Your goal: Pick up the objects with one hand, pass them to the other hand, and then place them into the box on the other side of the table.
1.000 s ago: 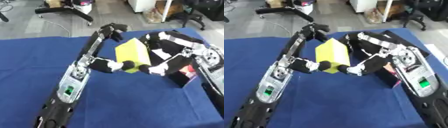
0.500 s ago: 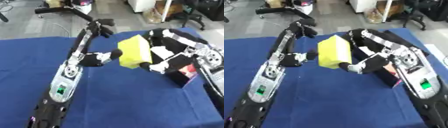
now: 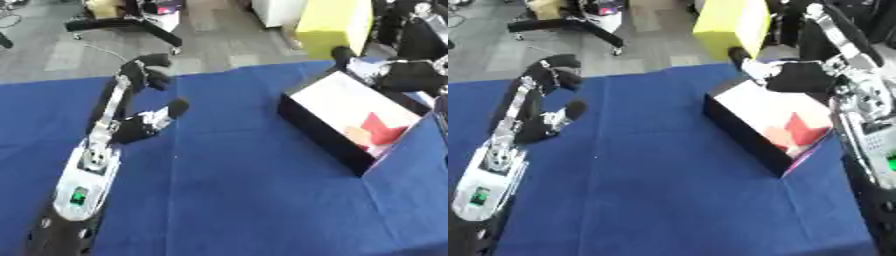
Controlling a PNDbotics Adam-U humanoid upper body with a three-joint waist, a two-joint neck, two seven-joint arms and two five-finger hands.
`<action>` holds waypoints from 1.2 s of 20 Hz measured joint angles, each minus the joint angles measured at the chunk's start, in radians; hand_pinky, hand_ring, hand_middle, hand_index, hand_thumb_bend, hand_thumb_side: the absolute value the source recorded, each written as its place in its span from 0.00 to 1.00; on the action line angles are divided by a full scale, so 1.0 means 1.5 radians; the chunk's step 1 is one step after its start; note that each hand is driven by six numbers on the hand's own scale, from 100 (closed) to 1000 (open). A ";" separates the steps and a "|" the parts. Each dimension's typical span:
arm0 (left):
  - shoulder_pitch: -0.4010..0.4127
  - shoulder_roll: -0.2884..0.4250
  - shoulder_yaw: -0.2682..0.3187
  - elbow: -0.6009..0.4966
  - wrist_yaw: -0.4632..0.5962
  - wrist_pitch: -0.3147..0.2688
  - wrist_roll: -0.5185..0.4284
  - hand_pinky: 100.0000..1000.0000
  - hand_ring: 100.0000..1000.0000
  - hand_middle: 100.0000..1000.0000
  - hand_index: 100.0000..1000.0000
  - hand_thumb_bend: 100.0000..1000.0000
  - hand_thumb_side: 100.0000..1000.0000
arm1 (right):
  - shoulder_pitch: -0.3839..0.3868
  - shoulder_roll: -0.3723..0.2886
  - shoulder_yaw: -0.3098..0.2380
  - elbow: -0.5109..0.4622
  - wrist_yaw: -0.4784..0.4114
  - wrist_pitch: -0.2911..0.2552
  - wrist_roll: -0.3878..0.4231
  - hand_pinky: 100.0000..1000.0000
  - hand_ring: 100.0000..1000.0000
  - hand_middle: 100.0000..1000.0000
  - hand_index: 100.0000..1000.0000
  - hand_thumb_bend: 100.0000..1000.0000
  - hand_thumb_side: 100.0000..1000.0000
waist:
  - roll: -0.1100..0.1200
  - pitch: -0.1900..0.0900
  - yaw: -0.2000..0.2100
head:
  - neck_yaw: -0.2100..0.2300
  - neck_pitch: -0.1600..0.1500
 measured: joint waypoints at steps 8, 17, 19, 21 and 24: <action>0.099 0.033 0.059 -0.113 0.014 0.016 0.055 0.59 0.58 0.65 0.79 0.61 0.56 | 0.025 -0.100 -0.033 0.220 -0.040 -0.062 -0.126 0.55 0.53 0.48 0.16 0.00 0.00 | 0.030 0.000 0.048 | -0.018 -0.003; 0.118 0.017 0.086 -0.198 0.034 0.032 0.086 0.59 0.57 0.64 0.78 0.59 0.56 | 0.020 -0.135 0.006 0.431 -0.006 -0.154 -0.087 0.55 0.52 0.49 0.20 0.00 0.00 | 0.042 0.001 0.098 | -0.001 0.010; 0.122 0.015 0.088 -0.204 0.034 0.034 0.086 0.59 0.57 0.64 0.78 0.59 0.56 | 0.018 -0.135 0.011 0.469 0.004 -0.162 -0.080 0.56 0.54 0.52 0.29 0.00 0.00 | 0.042 0.001 0.102 | -0.001 0.014; 0.124 0.015 0.088 -0.208 0.034 0.036 0.085 0.59 0.57 0.64 0.78 0.59 0.56 | 0.018 -0.135 0.013 0.502 0.014 -0.161 -0.076 0.57 0.56 0.55 0.40 0.00 0.00 | 0.042 0.001 0.103 | -0.003 0.018; 0.127 0.015 0.088 -0.209 0.034 0.039 0.084 0.59 0.57 0.64 0.78 0.59 0.56 | 0.018 -0.135 0.017 0.530 0.027 -0.153 -0.062 0.59 0.62 0.64 0.59 0.04 0.04 | 0.042 0.001 0.105 | -0.008 0.020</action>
